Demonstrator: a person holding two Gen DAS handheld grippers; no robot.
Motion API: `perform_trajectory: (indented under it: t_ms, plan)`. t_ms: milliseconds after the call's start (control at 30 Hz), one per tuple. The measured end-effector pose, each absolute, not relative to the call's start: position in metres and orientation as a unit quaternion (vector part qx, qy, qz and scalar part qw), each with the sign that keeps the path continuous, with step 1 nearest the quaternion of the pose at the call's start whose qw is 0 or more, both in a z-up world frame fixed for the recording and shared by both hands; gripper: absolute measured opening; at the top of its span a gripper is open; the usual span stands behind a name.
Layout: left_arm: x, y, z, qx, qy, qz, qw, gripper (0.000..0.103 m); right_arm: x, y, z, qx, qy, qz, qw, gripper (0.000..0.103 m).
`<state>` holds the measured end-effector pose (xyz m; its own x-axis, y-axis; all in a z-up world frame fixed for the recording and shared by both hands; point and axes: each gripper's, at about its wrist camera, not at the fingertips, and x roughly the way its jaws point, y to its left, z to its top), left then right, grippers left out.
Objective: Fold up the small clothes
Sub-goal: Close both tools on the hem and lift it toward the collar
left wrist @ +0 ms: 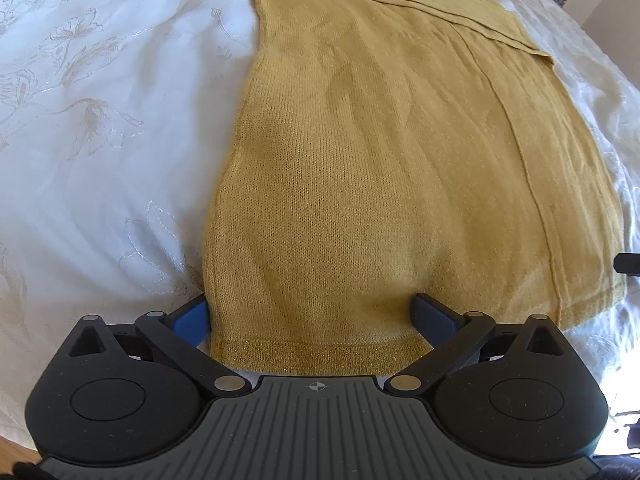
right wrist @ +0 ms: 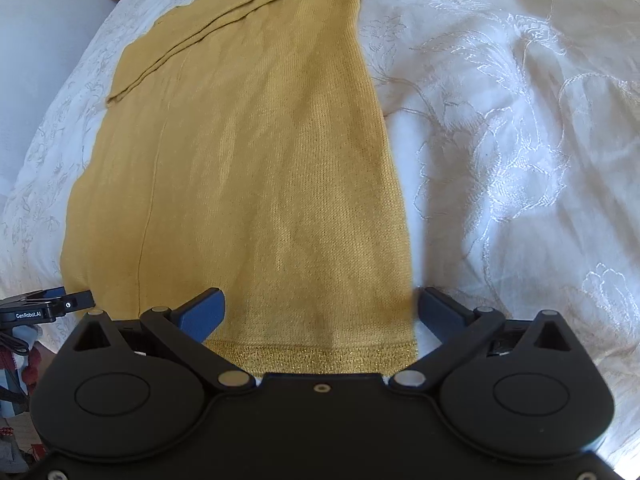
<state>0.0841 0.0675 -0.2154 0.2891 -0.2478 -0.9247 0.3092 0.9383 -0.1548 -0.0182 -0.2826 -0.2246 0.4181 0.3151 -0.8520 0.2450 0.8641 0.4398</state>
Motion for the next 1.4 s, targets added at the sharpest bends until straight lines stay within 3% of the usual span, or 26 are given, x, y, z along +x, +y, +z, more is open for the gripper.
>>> perform_trajectory:
  t_ms: [167, 267, 300, 367, 433, 467, 533, 600, 967, 1400]
  plan:
    - [0.078, 0.065, -0.211, 0.026, 0.568, -0.167, 0.805, 0.101, -0.023, -0.285, -0.223, 0.26, 0.539, 0.026, 0.8, 0.103]
    - [0.076, 0.069, -0.205, 0.017, 0.565, -0.169, 0.807, 0.082, -0.021, -0.285, -0.222, 0.267, 0.548, 0.027, 0.792, 0.103]
    - [0.075, 0.071, -0.203, 0.015, 0.564, -0.17, 0.808, 0.072, -0.022, -0.285, -0.221, 0.27, 0.55, 0.026, 0.79, 0.101]
    - [0.073, 0.074, -0.197, 0.008, 0.562, -0.174, 0.809, 0.056, -0.022, -0.286, -0.22, 0.27, 0.557, 0.021, 0.785, 0.09]
    - [0.072, 0.075, -0.194, 0.003, 0.563, -0.175, 0.808, 0.037, -0.021, -0.287, -0.218, 0.266, 0.562, 0.019, 0.783, 0.066]
    - [0.071, 0.074, -0.192, 0.003, 0.564, -0.175, 0.807, 0.033, -0.022, -0.288, -0.217, 0.268, 0.561, 0.022, 0.783, 0.061]
    - [0.07, 0.075, -0.187, -0.007, 0.567, -0.179, 0.804, 0.016, -0.024, -0.291, -0.215, 0.274, 0.557, 0.027, 0.783, 0.031]
    - [0.07, 0.075, -0.182, -0.017, 0.566, -0.181, 0.804, 0.01, -0.024, -0.293, -0.212, 0.282, 0.558, 0.036, 0.78, 0.017]
    - [0.097, 0.076, -0.122, -0.117, 0.514, -0.156, 0.835, 0.009, 0.0, -0.326, -0.152, 0.339, 0.476, 0.106, 0.804, 0.013]
    - [0.218, 0.036, -0.068, -0.138, 0.41, -0.144, 0.89, 0.009, 0.122, -0.368, -0.117, 0.375, 0.38, 0.11, 0.838, 0.013]
